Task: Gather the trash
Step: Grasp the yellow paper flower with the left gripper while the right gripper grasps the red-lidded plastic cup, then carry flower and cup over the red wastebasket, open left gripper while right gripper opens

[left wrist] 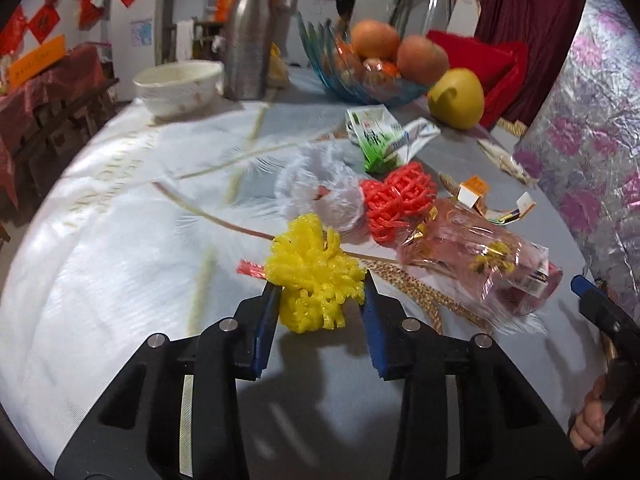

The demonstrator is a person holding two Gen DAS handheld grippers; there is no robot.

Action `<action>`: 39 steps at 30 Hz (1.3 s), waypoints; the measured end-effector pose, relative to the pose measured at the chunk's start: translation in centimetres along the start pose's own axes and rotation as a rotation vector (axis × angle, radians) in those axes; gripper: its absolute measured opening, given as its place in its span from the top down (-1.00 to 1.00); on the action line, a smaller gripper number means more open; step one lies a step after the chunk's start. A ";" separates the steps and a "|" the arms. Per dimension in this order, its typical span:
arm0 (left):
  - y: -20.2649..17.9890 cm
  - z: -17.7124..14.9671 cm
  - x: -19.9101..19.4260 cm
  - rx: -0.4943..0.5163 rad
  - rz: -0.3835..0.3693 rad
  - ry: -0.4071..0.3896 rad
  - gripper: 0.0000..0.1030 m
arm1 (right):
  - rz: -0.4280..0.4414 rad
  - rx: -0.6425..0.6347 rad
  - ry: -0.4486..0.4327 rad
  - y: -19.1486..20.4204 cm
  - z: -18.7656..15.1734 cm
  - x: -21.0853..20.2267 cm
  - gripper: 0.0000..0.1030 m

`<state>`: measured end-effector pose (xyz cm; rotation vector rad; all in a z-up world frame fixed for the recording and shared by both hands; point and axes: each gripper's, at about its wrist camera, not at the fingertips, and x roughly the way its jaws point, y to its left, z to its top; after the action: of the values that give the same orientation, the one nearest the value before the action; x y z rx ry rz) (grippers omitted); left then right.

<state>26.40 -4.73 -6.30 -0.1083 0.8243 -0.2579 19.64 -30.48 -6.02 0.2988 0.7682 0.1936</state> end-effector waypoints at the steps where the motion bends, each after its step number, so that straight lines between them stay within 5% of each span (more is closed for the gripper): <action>1: 0.3 -0.3 -0.5 -0.006 0.003 -0.013 0.23 | -0.004 -0.011 0.006 0.2 0.0 0.1 -0.88; 7: 1.4 -0.6 -0.9 -0.056 -0.049 -0.019 0.23 | -0.093 -0.064 0.080 1.2 0.1 1.9 -0.88; 13: 0.4 -0.6 -0.8 -0.005 -0.055 -0.026 0.23 | -0.204 -0.146 0.154 2.6 0.4 4.6 -0.74; 15: 0.0 -0.7 -1.0 0.015 -0.041 -0.035 0.23 | -0.222 -0.151 0.154 2.7 0.4 4.9 -0.45; 16: -0.3 -0.8 -1.1 0.028 -0.032 -0.041 0.23 | -0.222 -0.145 0.159 2.5 0.4 5.1 -0.07; 21: -0.6 -0.8 -1.3 0.047 -0.031 -0.055 0.23 | -0.168 -0.117 0.043 2.2 0.3 2.5 -0.07; 27: 0.5 -1.5 -3.0 -0.016 -0.048 -0.076 0.23 | -0.074 -0.103 0.014 2.3 0.1 0.4 -0.07; 39: 3.3 -5.6 -12.9 -0.095 0.032 -0.176 0.23 | 0.081 -0.126 -0.053 5.7 0.1 -4.0 -0.07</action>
<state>14.48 1.91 -1.57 -0.2040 0.6628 -0.1757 16.53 -26.30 -1.39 0.2150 0.6894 0.3080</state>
